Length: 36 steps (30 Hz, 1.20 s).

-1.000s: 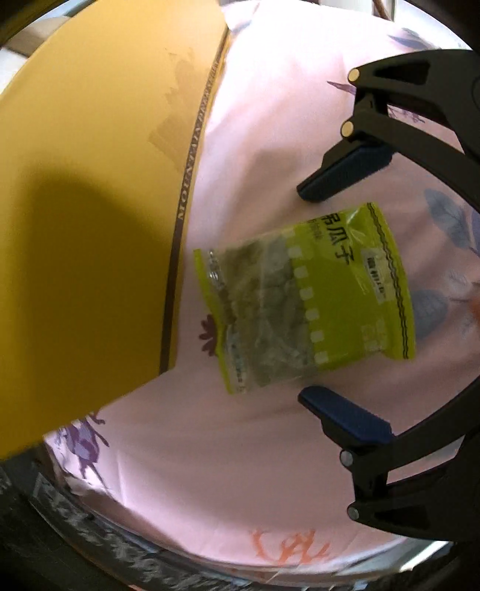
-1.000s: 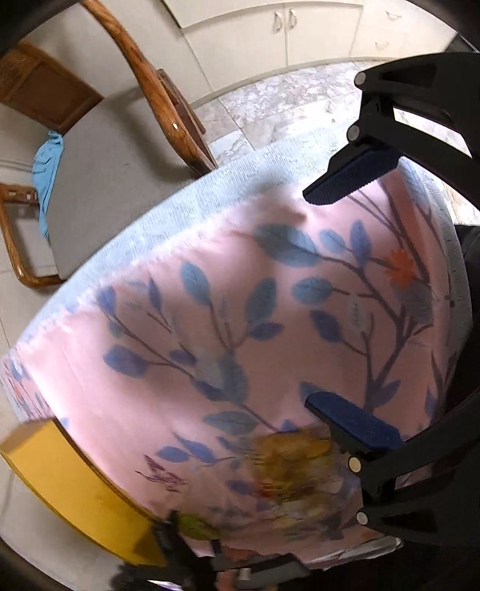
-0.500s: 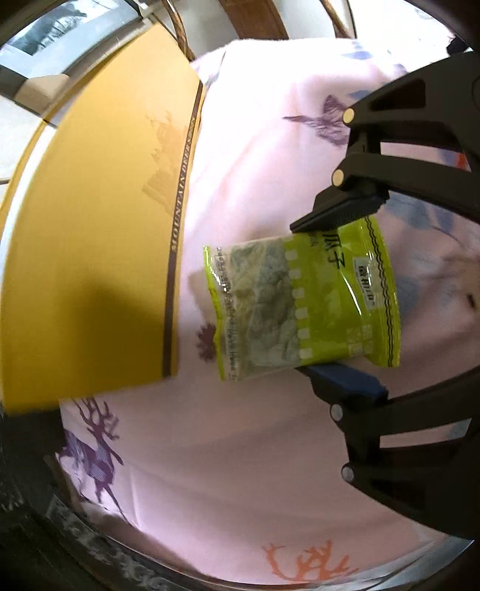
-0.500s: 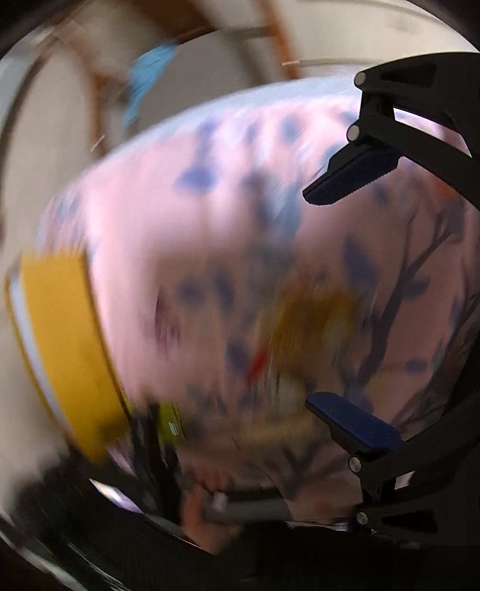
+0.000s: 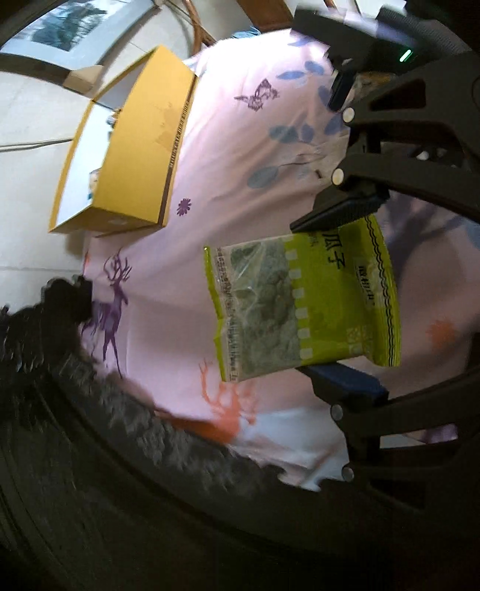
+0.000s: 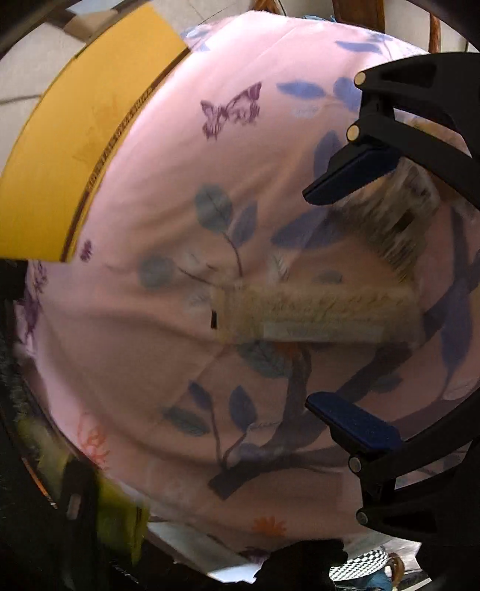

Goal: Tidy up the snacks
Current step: 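Grasp a clear grain bag with the right gripper while the left holds the green bag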

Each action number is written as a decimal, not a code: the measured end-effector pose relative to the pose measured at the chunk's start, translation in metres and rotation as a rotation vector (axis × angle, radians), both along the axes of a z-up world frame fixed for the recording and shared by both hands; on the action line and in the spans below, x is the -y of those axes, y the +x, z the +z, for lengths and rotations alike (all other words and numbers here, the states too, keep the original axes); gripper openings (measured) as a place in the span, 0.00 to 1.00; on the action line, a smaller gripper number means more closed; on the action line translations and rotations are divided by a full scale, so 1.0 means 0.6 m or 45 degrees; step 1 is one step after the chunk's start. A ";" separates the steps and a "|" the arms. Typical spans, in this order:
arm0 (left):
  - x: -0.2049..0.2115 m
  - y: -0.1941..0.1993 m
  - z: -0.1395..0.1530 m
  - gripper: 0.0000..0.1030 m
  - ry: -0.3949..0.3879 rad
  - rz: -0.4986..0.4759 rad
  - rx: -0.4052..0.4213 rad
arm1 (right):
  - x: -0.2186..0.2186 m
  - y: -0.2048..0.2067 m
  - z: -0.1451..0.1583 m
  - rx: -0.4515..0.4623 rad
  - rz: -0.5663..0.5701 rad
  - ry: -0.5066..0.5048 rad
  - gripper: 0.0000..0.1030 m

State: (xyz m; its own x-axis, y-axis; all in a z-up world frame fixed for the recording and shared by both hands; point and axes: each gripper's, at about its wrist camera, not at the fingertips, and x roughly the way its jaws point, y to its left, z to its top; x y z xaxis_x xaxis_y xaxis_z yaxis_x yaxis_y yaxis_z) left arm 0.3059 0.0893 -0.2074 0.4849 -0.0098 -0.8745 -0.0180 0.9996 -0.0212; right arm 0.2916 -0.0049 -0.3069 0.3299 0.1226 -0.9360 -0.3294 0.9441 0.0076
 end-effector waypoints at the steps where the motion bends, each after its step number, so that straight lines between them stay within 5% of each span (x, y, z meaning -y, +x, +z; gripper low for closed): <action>1: -0.007 -0.009 0.004 0.65 -0.042 0.023 -0.013 | -0.008 0.003 -0.006 0.016 0.023 -0.019 0.99; 4: -0.015 -0.033 0.005 0.65 -0.101 0.052 -0.061 | -0.001 0.012 -0.017 0.035 0.015 0.036 0.99; 8: 0.017 -0.071 0.010 0.65 -0.068 -0.058 -0.053 | -0.004 0.012 -0.016 0.074 -0.051 0.029 0.99; 12: 0.026 -0.088 0.010 0.65 -0.206 -0.139 -0.064 | 0.010 -0.008 -0.017 0.155 -0.078 0.056 0.99; 15: 0.028 -0.099 0.017 0.65 -0.196 -0.157 -0.039 | 0.016 -0.012 -0.019 0.120 -0.095 0.038 0.96; 17: 0.029 -0.104 0.022 0.66 -0.182 -0.149 -0.004 | -0.001 -0.011 -0.014 0.125 -0.040 0.043 0.78; 19: 0.029 -0.104 0.025 0.65 -0.175 -0.133 -0.020 | -0.008 -0.018 -0.003 0.118 0.011 0.045 0.29; 23: 0.045 -0.106 0.035 0.66 -0.084 -0.227 0.021 | 0.003 -0.041 -0.001 0.126 -0.087 0.100 0.28; 32: 0.071 -0.083 0.031 0.66 -0.068 -0.316 -0.012 | 0.057 -0.075 0.022 0.026 -0.194 0.191 0.28; 36: 0.085 -0.072 0.027 0.66 -0.053 -0.319 -0.026 | 0.083 -0.090 0.067 0.078 -0.235 0.236 0.28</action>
